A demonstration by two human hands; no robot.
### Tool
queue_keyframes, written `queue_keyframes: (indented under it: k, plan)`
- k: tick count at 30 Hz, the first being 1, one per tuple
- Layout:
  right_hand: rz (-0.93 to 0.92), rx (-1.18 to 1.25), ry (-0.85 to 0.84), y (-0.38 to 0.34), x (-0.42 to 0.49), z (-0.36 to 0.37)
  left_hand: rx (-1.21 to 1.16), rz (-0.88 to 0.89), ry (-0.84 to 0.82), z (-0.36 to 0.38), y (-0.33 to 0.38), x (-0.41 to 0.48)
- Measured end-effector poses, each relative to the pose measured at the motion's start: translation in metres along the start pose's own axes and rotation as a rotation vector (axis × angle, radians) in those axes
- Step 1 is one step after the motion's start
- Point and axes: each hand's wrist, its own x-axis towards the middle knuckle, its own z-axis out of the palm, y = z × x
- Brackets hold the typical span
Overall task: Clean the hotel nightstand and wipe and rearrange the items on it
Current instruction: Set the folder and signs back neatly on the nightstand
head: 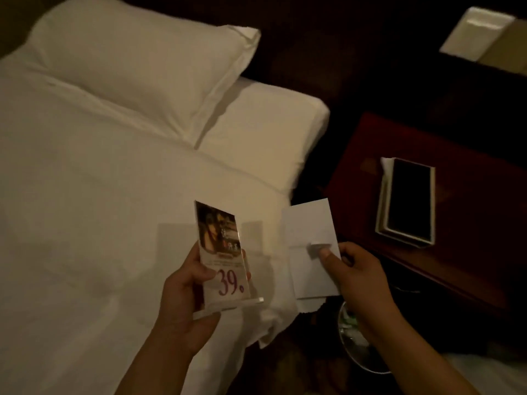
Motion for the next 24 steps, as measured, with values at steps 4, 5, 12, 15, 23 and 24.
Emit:
queue_keyframes:
  k: [4,5,12,15,23,24]
  plan:
    - [-0.009,0.045,0.083,-0.005,0.016,-0.066,-0.012,-0.053,-0.050,0.063,-0.027,0.030]
    - [-0.005,0.050,0.100,-0.005,0.020,-0.082,0.004,-0.068,-0.048,0.078,-0.036,0.037]
    - [0.049,0.131,0.213,0.004,0.045,-0.162,0.138,-0.112,-0.064,0.152,-0.072,0.080]
    - [0.066,0.159,0.265,0.011,0.056,-0.181,0.268,-0.055,-0.046,0.174,-0.081,0.105]
    - [0.153,0.181,0.376,0.011,0.098,-0.224,0.483,0.045,-0.042,0.217,-0.082,0.183]
    - [0.165,0.197,0.402,0.009,0.104,-0.229,0.499,0.051,-0.041,0.224,-0.081,0.196]
